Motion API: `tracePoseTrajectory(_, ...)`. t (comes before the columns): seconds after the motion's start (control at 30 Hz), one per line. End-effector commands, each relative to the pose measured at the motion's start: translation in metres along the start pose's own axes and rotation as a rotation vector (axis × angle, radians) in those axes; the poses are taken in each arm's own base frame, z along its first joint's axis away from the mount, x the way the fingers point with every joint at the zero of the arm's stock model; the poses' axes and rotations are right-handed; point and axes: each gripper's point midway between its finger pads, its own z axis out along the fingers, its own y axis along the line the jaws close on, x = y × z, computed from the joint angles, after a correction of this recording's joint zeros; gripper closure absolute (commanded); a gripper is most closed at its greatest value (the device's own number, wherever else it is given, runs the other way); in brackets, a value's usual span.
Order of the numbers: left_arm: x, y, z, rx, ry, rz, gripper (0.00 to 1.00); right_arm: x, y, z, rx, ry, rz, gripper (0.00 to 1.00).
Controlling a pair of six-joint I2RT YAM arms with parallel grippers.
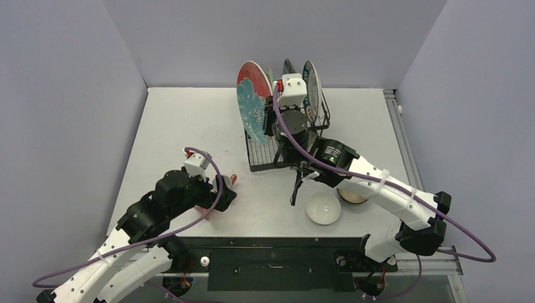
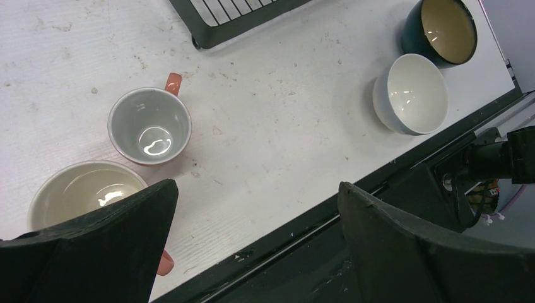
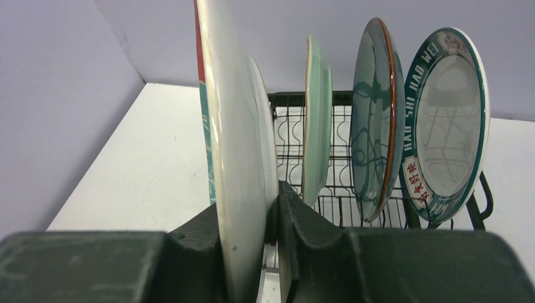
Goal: Load the mixed dishes into the dish rack
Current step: Insert the plate into the dish rack.
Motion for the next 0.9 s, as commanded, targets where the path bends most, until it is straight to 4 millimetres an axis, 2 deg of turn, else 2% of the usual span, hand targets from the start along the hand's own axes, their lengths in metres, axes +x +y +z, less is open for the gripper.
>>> tracePoseTrajectory(0.0, -0.013, -0.006, 0.0, 0.033, -0.056, 0.011, 0.04, -0.09, -0.004, -0.008, 0.049, -0.251, 0.215, 1.0)
tracePoseTrajectory(0.27, -0.013, -0.007, 0.0, 0.035, -0.054, 0.013, 0.04, -0.088, 0.003, 0.008, 0.104, -0.27, 0.16, 1.0)
tracePoseTrajectory(0.63, -0.013, -0.007, 0.0, 0.035, -0.055, 0.014, 0.04, -0.095, 0.004, 0.013, 0.202, -0.316, 0.085, 1.0)
tracePoseTrajectory(0.87, -0.014, -0.006, 0.0, 0.032, -0.058, 0.013, 0.04, -0.089, 0.006, 0.021, 0.274, -0.313, 0.006, 1.0)
